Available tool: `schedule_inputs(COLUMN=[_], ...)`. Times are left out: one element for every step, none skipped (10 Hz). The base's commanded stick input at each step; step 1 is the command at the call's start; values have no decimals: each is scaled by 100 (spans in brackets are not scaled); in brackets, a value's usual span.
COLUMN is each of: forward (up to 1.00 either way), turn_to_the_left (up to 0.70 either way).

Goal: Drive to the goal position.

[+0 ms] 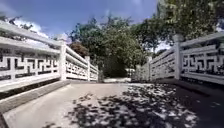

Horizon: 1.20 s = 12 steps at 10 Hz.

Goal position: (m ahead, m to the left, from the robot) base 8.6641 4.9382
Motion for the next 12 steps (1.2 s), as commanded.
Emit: schedule_inputs(forward=[45, 45, 45, 45, 45, 45, 45, 45, 45, 45, 45, 45], turn_to_the_left=[0, 0, 0, 0, 0, 0, 0, 0, 0, 0, 0, 0])
